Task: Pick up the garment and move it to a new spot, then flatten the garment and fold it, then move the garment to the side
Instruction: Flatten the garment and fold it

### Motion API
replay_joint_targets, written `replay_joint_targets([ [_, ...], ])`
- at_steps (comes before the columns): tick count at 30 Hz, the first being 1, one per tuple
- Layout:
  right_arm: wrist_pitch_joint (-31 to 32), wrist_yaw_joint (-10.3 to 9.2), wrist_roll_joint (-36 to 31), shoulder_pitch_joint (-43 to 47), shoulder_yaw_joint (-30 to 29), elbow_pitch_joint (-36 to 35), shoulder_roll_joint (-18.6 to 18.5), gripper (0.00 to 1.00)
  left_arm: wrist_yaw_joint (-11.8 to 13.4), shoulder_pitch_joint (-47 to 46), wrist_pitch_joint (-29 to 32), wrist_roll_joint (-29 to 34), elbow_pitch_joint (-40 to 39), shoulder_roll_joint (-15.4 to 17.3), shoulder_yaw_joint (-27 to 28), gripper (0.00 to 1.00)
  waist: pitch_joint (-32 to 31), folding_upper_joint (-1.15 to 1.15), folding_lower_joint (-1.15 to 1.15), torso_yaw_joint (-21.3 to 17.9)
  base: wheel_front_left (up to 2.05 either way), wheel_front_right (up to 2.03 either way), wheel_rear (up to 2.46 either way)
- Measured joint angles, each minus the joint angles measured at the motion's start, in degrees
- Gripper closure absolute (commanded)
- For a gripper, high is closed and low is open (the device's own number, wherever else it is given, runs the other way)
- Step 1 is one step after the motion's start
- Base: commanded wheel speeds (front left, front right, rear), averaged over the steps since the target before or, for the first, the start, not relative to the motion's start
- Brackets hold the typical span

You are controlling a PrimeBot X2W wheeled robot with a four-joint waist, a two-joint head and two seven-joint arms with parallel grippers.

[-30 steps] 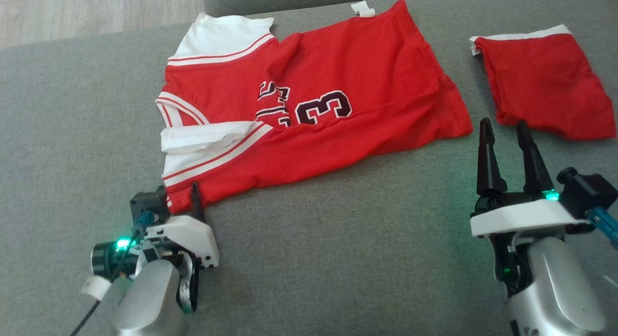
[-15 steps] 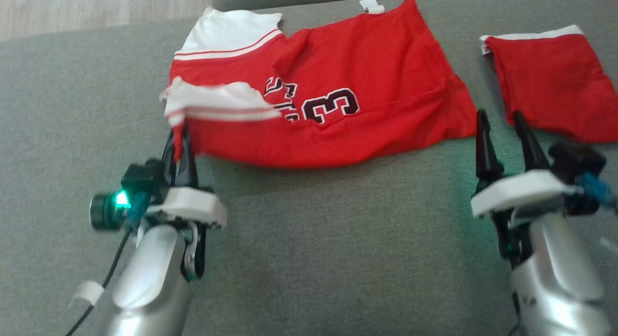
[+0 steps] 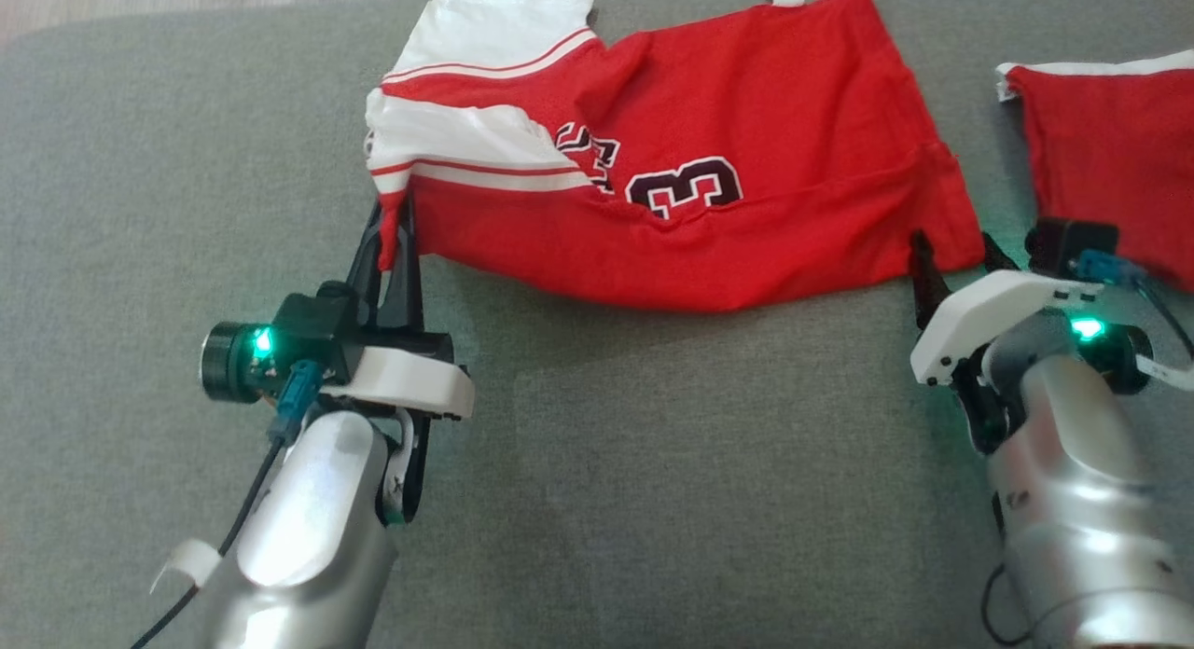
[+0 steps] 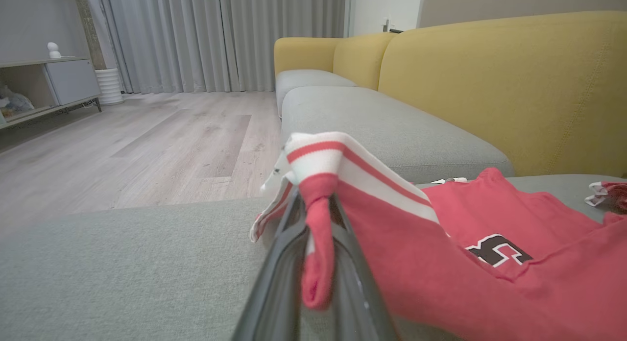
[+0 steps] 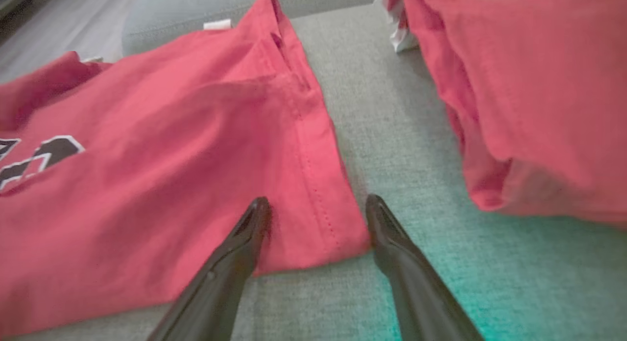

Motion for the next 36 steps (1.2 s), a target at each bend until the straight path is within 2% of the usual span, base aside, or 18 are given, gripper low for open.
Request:
replay_joint_targets([
  [4,0.7,-0.01,-0.9,-4.4,-0.9,5.3,-0.3,0.00,-0.2,0.0,0.0,0.0,-0.5,0.0,-0.5,1.00,1.2,0.00,0.00,0.7,0.00,0.00,0.00],
  [5,1.0,0.00,-1.4,-5.4,-0.9,6.2,-0.3,0.04,-0.2,0.0,0.0,0.0,-0.5,0.0,-0.5,1.00,1.3,0.00,0.00,0.8,0.00,0.00,0.00],
  [6,1.1,-0.01,-1.9,-6.2,-0.9,7.1,-0.4,0.58,-0.2,0.0,0.0,0.0,-0.5,0.0,-0.5,1.00,1.4,0.00,0.00,0.9,0.00,0.00,0.00],
  [7,1.1,-0.01,-2.2,-6.7,-0.9,7.9,-0.5,1.00,-0.2,0.0,0.0,0.0,-0.4,0.0,-0.6,1.00,1.4,0.00,0.00,1.0,0.00,0.00,0.00],
  [14,-3.6,0.00,-5.4,-6.8,-1.3,11.2,-0.2,1.00,-0.2,1.0,0.7,0.0,1.3,0.6,-0.6,1.00,-0.6,0.00,0.00,0.3,0.00,0.00,0.00],
  [21,-6.8,-0.01,-7.8,-2.0,-3.6,11.0,-0.1,1.00,0.6,4.8,3.9,-0.9,3.5,2.5,-0.5,1.00,-4.2,0.00,-0.01,-1.7,0.00,0.00,0.00],
  [28,-7.7,0.00,-4.4,3.3,-1.9,9.9,0.2,1.00,-0.1,9.8,10.0,-2.1,4.6,4.4,-1.3,1.00,-8.2,0.00,-0.01,-3.7,0.00,0.00,0.00],
  [36,-6.8,0.00,1.5,10.3,1.2,5.8,0.2,1.00,-0.3,15.9,12.7,-3.3,2.1,5.5,-2.2,1.00,-12.2,0.00,-0.01,-4.9,0.00,0.00,0.00],
])
